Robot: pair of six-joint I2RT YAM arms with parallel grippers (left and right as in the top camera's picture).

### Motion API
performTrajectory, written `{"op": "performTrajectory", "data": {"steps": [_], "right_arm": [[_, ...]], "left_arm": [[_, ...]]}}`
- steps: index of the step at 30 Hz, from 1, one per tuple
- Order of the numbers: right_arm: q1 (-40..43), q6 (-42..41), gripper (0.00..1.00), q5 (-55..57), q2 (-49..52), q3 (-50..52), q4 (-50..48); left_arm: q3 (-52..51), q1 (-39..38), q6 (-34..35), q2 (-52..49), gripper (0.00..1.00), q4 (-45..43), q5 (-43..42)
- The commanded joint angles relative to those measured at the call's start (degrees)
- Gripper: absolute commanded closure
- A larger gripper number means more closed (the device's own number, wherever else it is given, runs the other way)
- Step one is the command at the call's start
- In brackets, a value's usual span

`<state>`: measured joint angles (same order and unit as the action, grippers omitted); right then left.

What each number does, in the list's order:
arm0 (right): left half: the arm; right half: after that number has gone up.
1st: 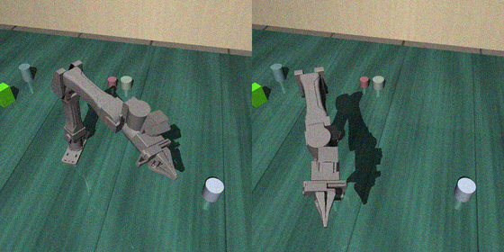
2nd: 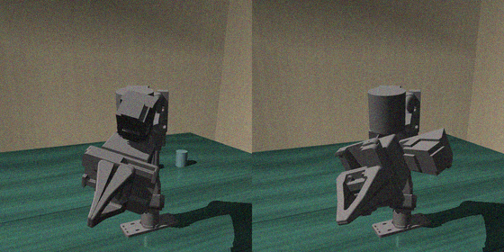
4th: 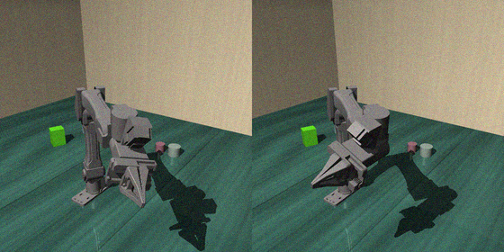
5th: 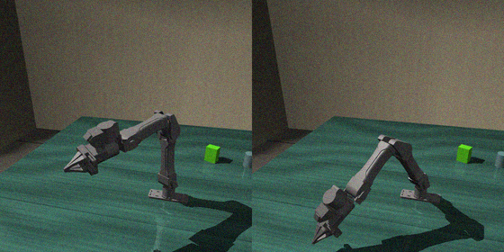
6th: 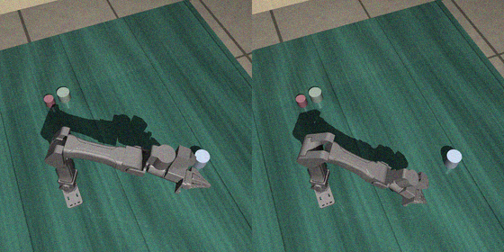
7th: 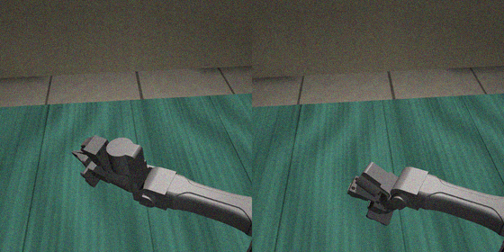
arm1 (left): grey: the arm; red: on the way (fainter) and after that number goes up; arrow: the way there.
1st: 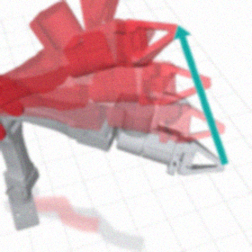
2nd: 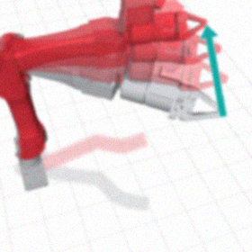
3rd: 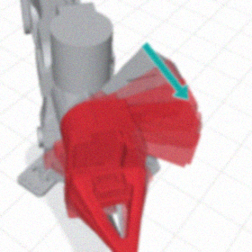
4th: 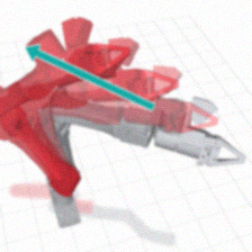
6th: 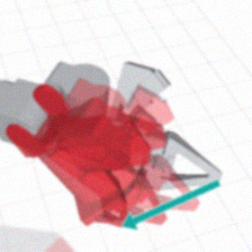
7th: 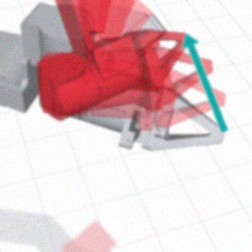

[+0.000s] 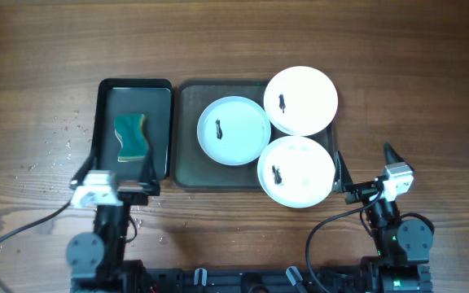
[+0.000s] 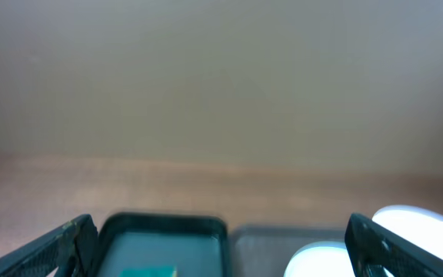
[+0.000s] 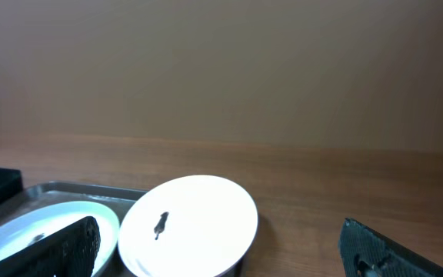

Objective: Clean dirty plates on tray and stack at the side

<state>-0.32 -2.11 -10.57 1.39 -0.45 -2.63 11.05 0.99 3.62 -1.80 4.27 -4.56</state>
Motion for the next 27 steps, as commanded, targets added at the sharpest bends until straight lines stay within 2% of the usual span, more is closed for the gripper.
{"op": "performTrajectory", "data": {"steps": [1,6,12,16,18,22,25,27], "right_arm": [[-0.04,-3.87,0.0,-1.97,1.73,-4.63,-0.37],[-0.04,-3.19,0.0,-2.45,10.95,-15.98,-0.2],[-0.04,-4.02,0.0,-13.33,30.18,-34.73,3.54],[-0.04,-3.28,0.0,-17.42,45.07,-53.4,18.73],[-0.04,0.0,0.0,-17.97,52.37,-63.93,29.94],[-0.04,4.17,0.0,-17.75,66.6,-83.54,51.36],[-0.04,4.96,0.0,-17.75,73.92,-91.3,58.01],[-0.04,2.89,0.0,-18.6,76.85,-92.39,57.79]], "left_arm": [[15.28,-0.35,4.52,-5.68,0.0,6.51,0.96],[36.85,-0.37,4.76,-20.79,0.0,21.46,1.14],[63.65,-0.37,4.74,-41.13,0.0,44.83,-1.75],[77.75,-0.37,4.7,-53.22,0.0,60.81,-2.73],[81.0,-0.37,4.55,-57.59,0.0,65.88,-3.5],[81.57,-0.37,4.59,-62.93,0.0,69.33,-3.56],[81.57,-0.37,4.57,-66.07,0.0,70.66,-3.56],[81.57,-0.37,4.59,-67.73,0.0,71.67,-3.56]]}}
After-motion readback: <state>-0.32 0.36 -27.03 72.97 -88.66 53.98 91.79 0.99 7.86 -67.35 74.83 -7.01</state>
